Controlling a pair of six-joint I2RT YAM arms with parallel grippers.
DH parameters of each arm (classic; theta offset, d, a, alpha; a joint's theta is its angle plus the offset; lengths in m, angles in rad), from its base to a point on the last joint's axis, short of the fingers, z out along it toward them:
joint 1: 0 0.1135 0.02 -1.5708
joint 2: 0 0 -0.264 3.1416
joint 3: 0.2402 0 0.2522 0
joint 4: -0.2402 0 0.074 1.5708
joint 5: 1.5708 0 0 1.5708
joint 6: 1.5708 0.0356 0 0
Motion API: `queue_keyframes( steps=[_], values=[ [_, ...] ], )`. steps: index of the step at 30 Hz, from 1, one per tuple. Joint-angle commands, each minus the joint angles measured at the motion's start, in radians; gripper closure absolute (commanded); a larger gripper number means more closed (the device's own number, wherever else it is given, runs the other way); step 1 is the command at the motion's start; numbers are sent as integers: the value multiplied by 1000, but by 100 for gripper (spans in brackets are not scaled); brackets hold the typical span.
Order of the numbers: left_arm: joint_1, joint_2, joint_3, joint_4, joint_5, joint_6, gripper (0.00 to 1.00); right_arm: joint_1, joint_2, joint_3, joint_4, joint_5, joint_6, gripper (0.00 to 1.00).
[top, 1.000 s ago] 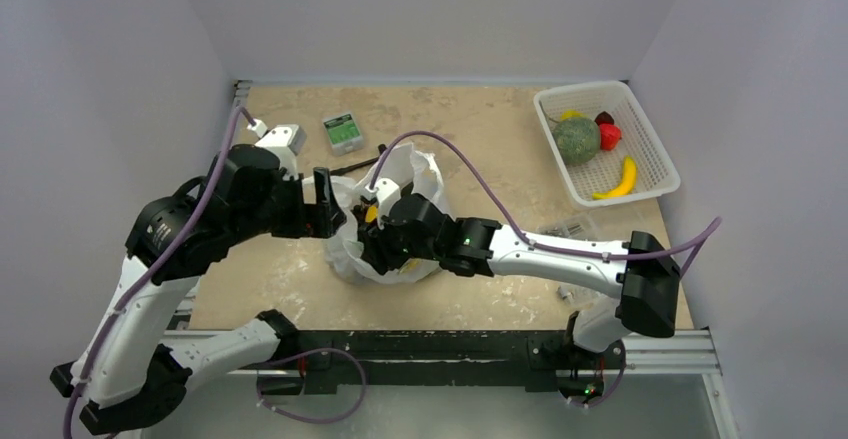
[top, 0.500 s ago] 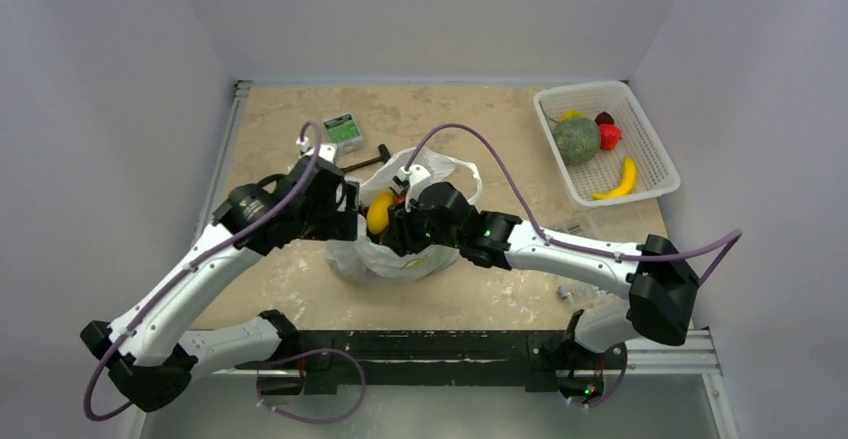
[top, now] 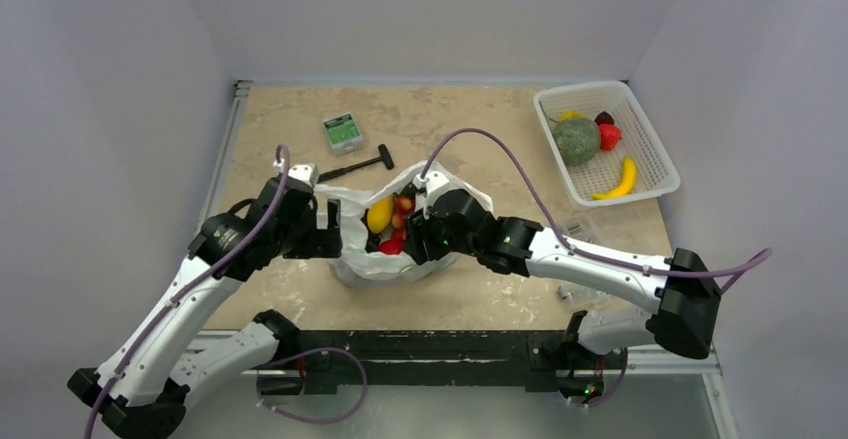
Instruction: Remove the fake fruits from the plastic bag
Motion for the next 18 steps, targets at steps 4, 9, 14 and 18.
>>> queue_keyframes(
  steps=[4,9,14,18],
  values=[
    [6,-1,133,105,190,77,0,2,71,161,20,-40,-27,46],
    [10,66,19,207,156,45,5,3,224,260,16,5,-69,51],
    [18,22,-99,330,67,-24,71,77,293,217,57,25,-71,58],
    [24,-111,-262,532,67,-74,98,161,292,81,125,10,-24,64]
  ],
)
